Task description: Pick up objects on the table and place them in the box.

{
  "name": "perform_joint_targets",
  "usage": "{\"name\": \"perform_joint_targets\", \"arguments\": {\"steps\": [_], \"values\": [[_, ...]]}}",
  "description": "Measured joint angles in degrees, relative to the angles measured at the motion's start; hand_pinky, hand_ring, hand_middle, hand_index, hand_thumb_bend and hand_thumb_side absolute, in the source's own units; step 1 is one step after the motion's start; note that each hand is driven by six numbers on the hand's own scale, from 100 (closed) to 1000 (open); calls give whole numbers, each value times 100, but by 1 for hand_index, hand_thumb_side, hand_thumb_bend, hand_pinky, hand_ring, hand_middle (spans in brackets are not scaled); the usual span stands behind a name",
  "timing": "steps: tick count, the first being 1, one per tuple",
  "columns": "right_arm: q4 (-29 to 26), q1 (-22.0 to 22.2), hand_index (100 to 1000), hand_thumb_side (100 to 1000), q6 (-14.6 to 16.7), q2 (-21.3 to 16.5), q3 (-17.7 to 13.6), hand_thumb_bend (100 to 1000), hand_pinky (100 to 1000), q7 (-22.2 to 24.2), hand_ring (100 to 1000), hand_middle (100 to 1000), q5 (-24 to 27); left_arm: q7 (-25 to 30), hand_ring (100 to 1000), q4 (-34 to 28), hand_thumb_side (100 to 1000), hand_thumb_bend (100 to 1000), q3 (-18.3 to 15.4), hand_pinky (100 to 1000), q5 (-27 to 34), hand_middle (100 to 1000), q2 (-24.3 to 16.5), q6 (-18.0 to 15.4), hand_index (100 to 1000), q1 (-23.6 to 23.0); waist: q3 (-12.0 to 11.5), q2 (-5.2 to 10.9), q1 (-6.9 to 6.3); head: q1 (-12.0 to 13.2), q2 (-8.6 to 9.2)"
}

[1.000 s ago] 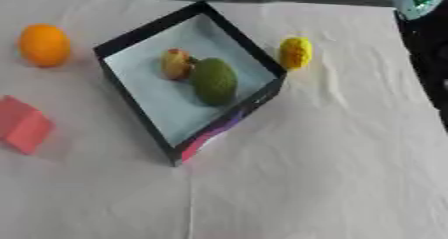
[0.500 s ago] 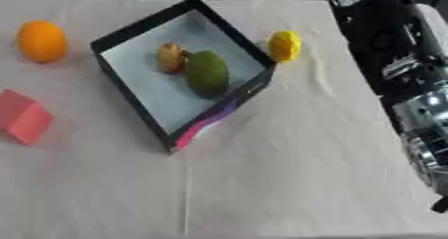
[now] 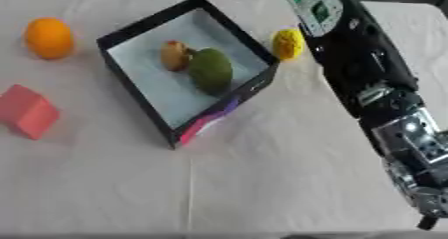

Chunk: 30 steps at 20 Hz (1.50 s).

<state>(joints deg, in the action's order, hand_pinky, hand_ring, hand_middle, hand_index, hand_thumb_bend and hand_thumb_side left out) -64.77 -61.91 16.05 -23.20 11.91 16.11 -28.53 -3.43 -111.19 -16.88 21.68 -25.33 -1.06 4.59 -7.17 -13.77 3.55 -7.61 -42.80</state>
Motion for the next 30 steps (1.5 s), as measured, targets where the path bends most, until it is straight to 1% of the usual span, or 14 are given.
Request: {"name": "perform_joint_targets", "arguments": {"steps": [5,9,15,16,17,18,22,26,28,30], "values": [[7,160,724,100,-197,82,8,100,769,-149,605,544,-159,5,821,77,726,100,-61,906,1,749,49,4,841,-63,-56,0,-1,-12,4],[65,273,726,116,-211,167,26,100,768,-165,609,547,-354,3,821,78,718,100,-88,907,-7,750,82,-8,842,-105,-99,0,-2,-94,7],[222,333,732,168,-58,253,130,100,770,-91,622,558,-628,22,822,58,715,100,-90,907,-7,751,101,-24,842,-104,-144,0,-2,-193,9],[265,356,732,170,-28,273,149,100,770,-63,622,558,-675,27,822,41,714,100,-90,907,-7,751,101,-27,842,-102,-146,0,-2,-203,9],[310,376,734,148,0,282,158,100,770,-35,626,561,-722,33,823,31,714,100,-90,908,-7,751,102,-29,842,-100,-153,0,-2,-209,10],[352,392,735,190,28,286,164,100,770,-8,628,564,-771,40,823,18,715,100,-90,908,-7,751,102,-28,842,-100,-162,0,0,-210,11],[536,408,749,216,158,341,215,100,775,123,647,580,-966,67,823,2,713,100,-87,908,-7,751,102,-14,842,-94,-187,0,0,-215,13],[694,446,769,258,252,381,229,100,776,224,663,610,-1127,108,824,-20,712,100,-59,909,-7,752,102,-14,843,-89,-198,0,0,-230,14],[739,447,798,280,266,381,227,100,783,229,688,646,-1198,116,824,-29,713,100,-54,909,-11,752,102,-12,843,-89,-199,0,0,-232,15],[764,447,856,320,274,381,224,166,799,224,730,722,-1266,129,824,-29,714,100,-53,909,-21,752,102,-8,843,-88,-200,0,0,-233,16]]}}
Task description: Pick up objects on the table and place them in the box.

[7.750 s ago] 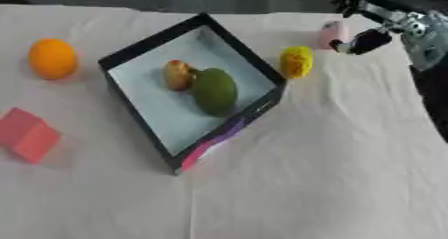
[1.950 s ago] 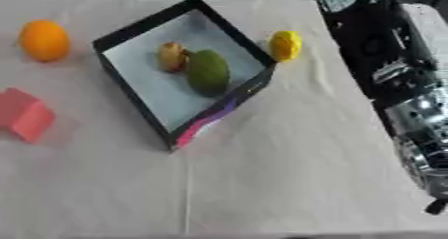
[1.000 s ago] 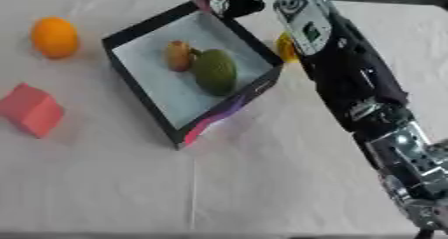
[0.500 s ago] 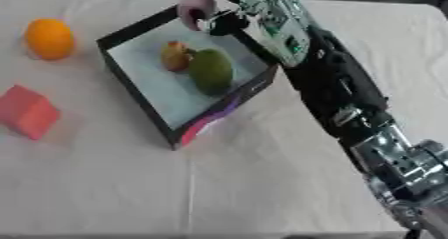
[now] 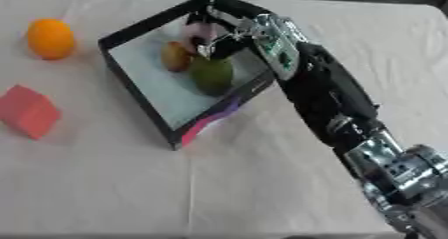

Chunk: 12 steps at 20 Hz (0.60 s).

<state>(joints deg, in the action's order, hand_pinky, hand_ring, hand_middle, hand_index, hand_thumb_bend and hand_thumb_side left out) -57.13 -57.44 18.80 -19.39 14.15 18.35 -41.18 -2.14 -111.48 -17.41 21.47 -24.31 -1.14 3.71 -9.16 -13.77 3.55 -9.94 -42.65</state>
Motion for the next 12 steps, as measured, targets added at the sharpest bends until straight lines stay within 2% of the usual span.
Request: {"name": "perform_joint_targets", "arguments": {"steps": [1,6,8,10,12], "values": [[6,0,902,342,15,0,0,206,817,5,763,763,-37,8,824,0,713,100,1,909,-2,752,0,2,843,0,0,0,0,0,0],[-26,-2,947,343,174,-2,-4,273,873,140,819,806,-214,43,825,0,711,100,14,910,-7,752,0,3,844,2,1,0,0,0,1],[-52,-3,971,319,221,-2,-8,307,895,199,840,824,-270,52,825,0,711,100,33,910,-7,752,0,6,844,2,1,0,0,-1,1],[-78,-3,990,259,245,-4,-31,348,918,250,842,824,-299,65,826,0,710,100,34,910,-7,752,0,9,844,2,2,0,-1,-1,1],[-129,-3,989,222,249,-6,-60,346,917,282,834,819,-285,72,826,0,710,100,34,910,-7,752,0,6,844,1,7,0,-2,-1,1]]}}
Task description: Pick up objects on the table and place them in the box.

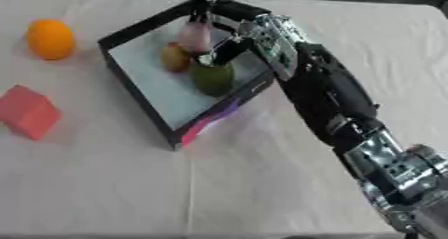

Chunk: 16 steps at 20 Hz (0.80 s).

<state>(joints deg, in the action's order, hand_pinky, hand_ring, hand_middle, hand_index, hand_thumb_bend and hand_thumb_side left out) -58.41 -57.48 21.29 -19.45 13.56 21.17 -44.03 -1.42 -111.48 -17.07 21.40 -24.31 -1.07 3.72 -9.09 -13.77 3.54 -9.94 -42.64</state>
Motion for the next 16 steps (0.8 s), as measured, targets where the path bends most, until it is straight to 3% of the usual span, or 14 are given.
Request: {"name": "perform_joint_targets", "arguments": {"steps": [5,16], "values": [[-341,-36,987,106,-172,-127,-122,290,923,32,834,820,416,0,826,-2,706,100,0,911,0,753,0,0,844,-14,55,0,0,23,0],[-1393,-152,995,100,-1023,-944,-410,124,944,705,860,852,2004,11,828,-34,703,100,1,912,-1,754,-4,-14,845,-66,203,0,0,101,-10]]}}
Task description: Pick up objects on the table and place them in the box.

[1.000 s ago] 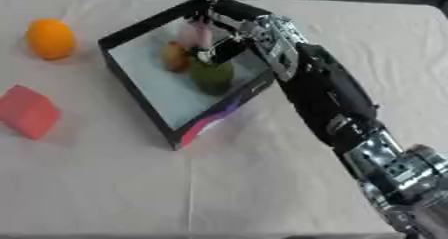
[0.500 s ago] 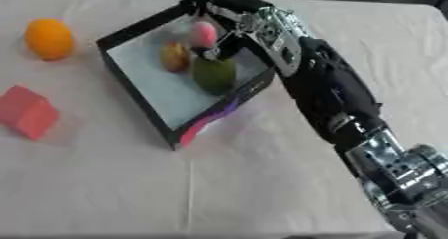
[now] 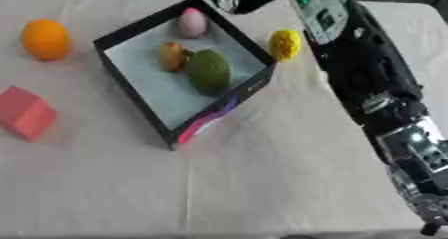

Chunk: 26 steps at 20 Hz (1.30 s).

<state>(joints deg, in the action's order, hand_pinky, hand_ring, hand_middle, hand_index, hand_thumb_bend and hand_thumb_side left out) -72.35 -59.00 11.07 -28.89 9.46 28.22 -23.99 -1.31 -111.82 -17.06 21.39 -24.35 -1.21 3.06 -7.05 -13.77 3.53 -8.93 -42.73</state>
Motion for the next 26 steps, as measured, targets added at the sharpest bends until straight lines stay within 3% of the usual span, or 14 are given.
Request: {"name": "perform_joint_targets", "arguments": {"steps": [4,8,12,20,26], "values": [[-94,121,992,100,-68,-501,-114,100,948,371,866,856,523,17,828,-1,705,100,1,913,-11,754,-6,-13,845,-11,43,0,0,73,-5],[0,430,989,113,59,-1004,-210,104,952,671,887,877,794,35,829,-1,707,100,3,914,-31,755,-46,-16,845,-30,78,0,0,143,-5],[258,606,985,160,370,-1336,-233,193,951,993,894,876,844,67,830,0,707,100,35,914,-56,755,-50,-15,846,-32,83,0,0,167,-5],[887,614,979,208,1127,-1589,-82,309,948,1506,901,873,602,164,831,2,712,100,72,915,-57,755,-53,6,846,31,15,0,0,80,-5],[1337,554,978,197,1306,-1615,-23,362,946,1524,893,861,389,212,831,3,712,100,90,916,-57,764,-54,18,846,60,-31,0,2,19,-5]]}}
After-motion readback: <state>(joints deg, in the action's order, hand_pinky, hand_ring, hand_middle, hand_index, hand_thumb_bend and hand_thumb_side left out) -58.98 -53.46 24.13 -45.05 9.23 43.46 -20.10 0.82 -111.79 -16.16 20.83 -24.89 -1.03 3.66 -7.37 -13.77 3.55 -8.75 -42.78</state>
